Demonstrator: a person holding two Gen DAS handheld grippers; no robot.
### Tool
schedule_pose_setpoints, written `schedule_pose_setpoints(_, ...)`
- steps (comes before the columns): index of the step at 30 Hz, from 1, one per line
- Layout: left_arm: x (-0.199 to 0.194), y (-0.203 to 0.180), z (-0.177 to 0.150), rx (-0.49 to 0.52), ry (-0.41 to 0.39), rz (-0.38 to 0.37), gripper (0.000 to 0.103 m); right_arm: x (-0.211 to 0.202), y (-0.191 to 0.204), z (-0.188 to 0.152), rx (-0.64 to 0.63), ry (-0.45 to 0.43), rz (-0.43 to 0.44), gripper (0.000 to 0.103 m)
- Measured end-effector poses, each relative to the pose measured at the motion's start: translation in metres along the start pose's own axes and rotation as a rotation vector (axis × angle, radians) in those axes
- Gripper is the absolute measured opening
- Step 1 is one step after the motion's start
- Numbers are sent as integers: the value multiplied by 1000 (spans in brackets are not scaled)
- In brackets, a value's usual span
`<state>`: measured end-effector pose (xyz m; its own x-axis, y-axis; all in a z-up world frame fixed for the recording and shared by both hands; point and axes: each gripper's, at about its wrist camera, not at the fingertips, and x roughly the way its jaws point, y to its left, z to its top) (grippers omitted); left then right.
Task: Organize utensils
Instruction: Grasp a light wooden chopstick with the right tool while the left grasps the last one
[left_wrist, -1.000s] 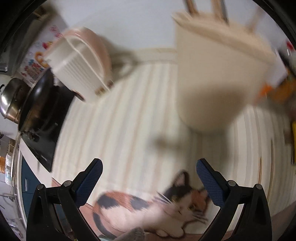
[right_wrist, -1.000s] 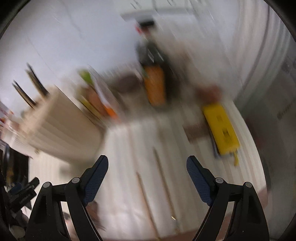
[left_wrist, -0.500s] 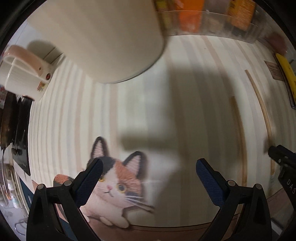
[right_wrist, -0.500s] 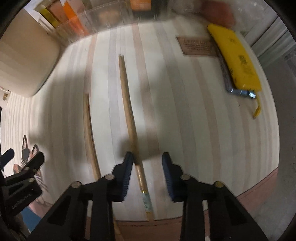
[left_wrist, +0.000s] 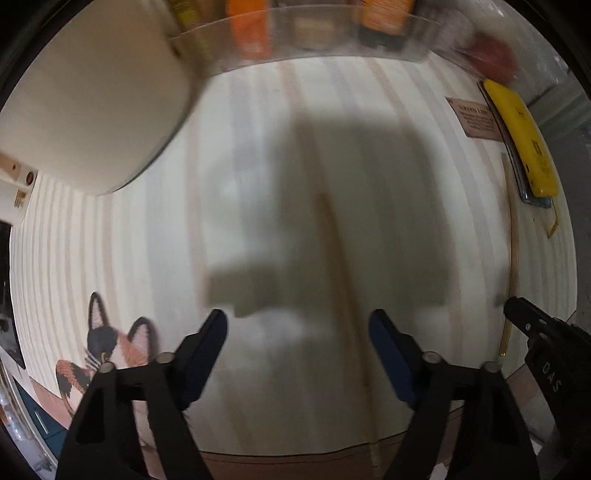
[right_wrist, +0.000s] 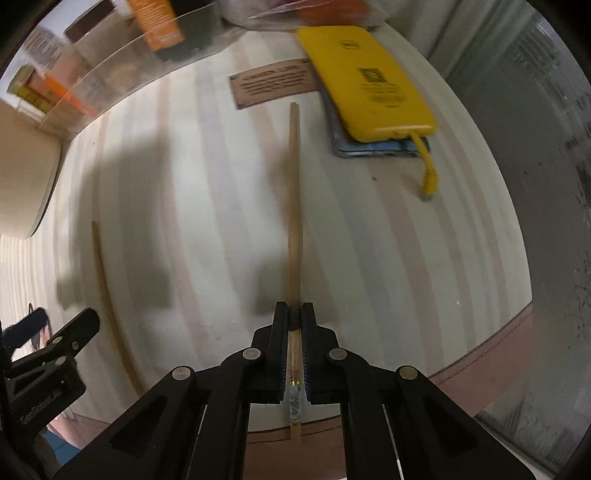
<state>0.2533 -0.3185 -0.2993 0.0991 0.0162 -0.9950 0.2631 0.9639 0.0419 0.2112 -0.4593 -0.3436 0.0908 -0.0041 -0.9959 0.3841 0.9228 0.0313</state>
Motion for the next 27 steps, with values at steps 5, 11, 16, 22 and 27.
schedule_pose_setpoints(5,1,-21,2,31,-20,-8,26,-2,-9,9,11,5,2,7)
schedule_pose_setpoints(11,-2,-12,5,30,-35,24,4,-4,-2,17,-3,4,-8,7)
schedule_pose_setpoints(16,-9,32,-5,-27,-45,45,4,-14,27,7,-64,-6,31,7)
schedule_pose_setpoints(22,-20,97,-22,-95,-44,72,4,-30,91,-16,-168,-4,115,7)
schedule_pose_setpoints(27,-16,150,-38,-183,-25,85,4,-24,142,-42,-262,43,141,7)
